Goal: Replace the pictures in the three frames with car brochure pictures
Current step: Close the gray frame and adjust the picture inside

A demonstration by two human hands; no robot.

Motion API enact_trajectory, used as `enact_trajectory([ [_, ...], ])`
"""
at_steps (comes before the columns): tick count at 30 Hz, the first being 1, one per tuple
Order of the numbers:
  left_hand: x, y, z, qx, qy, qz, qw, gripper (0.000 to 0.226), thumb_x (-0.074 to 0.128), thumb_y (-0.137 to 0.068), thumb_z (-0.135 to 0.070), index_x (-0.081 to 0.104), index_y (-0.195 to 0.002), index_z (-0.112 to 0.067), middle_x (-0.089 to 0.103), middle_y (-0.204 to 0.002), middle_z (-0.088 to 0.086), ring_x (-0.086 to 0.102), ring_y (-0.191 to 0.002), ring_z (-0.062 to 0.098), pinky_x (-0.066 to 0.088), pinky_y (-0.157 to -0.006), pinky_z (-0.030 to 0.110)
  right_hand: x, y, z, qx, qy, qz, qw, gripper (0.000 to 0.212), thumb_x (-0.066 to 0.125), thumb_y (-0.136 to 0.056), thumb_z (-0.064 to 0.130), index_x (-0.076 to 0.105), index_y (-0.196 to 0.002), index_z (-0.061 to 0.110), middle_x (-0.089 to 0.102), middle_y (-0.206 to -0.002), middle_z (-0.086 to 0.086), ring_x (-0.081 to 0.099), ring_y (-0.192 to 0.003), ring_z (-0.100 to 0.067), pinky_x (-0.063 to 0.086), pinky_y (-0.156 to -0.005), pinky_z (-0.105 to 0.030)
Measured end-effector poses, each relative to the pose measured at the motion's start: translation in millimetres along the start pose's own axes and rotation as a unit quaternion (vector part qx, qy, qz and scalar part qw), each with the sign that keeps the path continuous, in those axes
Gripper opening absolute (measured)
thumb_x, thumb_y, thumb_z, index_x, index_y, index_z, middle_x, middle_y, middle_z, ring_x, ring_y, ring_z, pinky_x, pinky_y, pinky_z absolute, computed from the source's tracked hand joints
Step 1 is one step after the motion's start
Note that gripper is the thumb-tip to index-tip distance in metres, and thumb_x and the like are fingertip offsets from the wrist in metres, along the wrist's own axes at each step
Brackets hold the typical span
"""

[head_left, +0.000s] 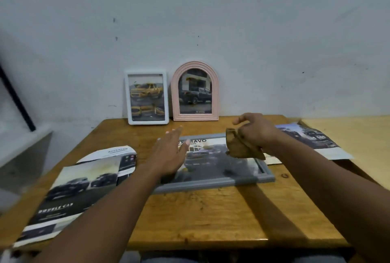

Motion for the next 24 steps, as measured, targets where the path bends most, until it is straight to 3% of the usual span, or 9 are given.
enact_trajectory([
  [5,-13.5,3.2,58.5,-0.089,0.073,-0.037,0.993,0.058,0.038,-0.108,-0.038,0.019,-0.161,-0.021,0.032,-0.163,0.009,0.028,-0.15,0.027,0.031,-0.119,0.048,78.8,-33.4,74.1,-0.147,0.094,0.027,0.984,0.038,0.065,-0.089,0.006,0.055,-0.123,0.019,0.061,-0.103,-0.002,0.06,-0.082,-0.016,0.048,-0.062,-0.022],
  [8,-7.3,2.3,73.3,-0.092,0.067,-0.059,0.992,0.061,0.039,-0.107,-0.033,0.013,-0.162,-0.024,0.027,-0.165,0.008,0.025,-0.152,0.028,0.029,-0.12,0.049,136.3,-40.1,80.4,-0.242,0.127,0.063,0.96,0.035,0.06,-0.094,0.012,0.053,-0.127,0.022,0.067,-0.114,-0.005,0.063,-0.092,-0.019,0.053,-0.074,-0.03],
  [10,-0.1,2.3,77.8,-0.082,0.056,-0.06,0.993,0.062,0.036,-0.108,-0.033,0.008,-0.162,-0.026,0.022,-0.167,0.01,0.019,-0.154,0.029,0.024,-0.122,0.049,174.6,-33.8,62.5,-0.254,0.182,0.155,0.937,0.03,0.054,-0.097,0.019,0.055,-0.127,0.021,0.066,-0.121,-0.006,0.062,-0.107,-0.022,0.052,-0.089,-0.037],
  [12,3.6,2.4,79.3,-0.065,0.052,-0.064,0.994,0.062,0.033,-0.108,-0.034,0.007,-0.163,-0.025,0.022,-0.167,0.011,0.018,-0.154,0.029,0.022,-0.123,0.05,193.2,-26.1,43.6,-0.273,0.228,0.203,0.912,0.025,0.051,-0.098,0.02,0.059,-0.122,0.02,0.063,-0.12,-0.005,0.059,-0.109,-0.023,0.05,-0.091,-0.039],
  [16,8.3,-3.8,80.3,-0.036,0.016,-0.036,0.999,0.064,0.032,-0.107,-0.035,0.0,-0.162,-0.028,0.027,-0.165,0.012,0.026,-0.152,0.03,0.022,-0.123,0.052,187.1,-35.0,34.6,-0.311,0.248,0.159,0.904,0.034,0.051,-0.096,0.021,0.058,-0.128,0.027,0.061,-0.126,0.0,0.054,-0.115,-0.019,0.047,-0.095,-0.039],
  [19,11.4,-7.8,79.7,-0.031,-0.001,0.009,0.999,0.067,0.029,-0.106,-0.039,-0.01,-0.16,-0.035,0.035,-0.162,0.011,0.035,-0.147,0.033,0.031,-0.118,0.055,194.0,-36.7,33.1,-0.335,0.29,0.187,0.877,0.037,0.05,-0.096,0.022,0.059,-0.132,0.025,0.059,-0.132,-0.004,0.052,-0.12,-0.023,0.046,-0.096,-0.041],
  [24,8.2,-6.6,73.6,-0.045,-0.034,0.023,0.998,0.069,0.028,-0.108,-0.039,-0.015,-0.16,-0.024,0.037,-0.161,0.006,0.04,-0.144,0.032,0.038,-0.113,0.05,196.1,-36.7,21.5,-0.345,0.332,0.187,0.858,0.045,0.044,-0.099,0.031,0.046,-0.144,0.033,0.044,-0.152,-0.007,0.035,-0.142,-0.025,0.04,-0.107,-0.046],
])
Point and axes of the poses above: each hand's wrist, its own y-axis away from the middle knuckle, its own x-axis out of the palm, z = x × y, the point moved 6 cm from there along -y, towards the middle knuckle
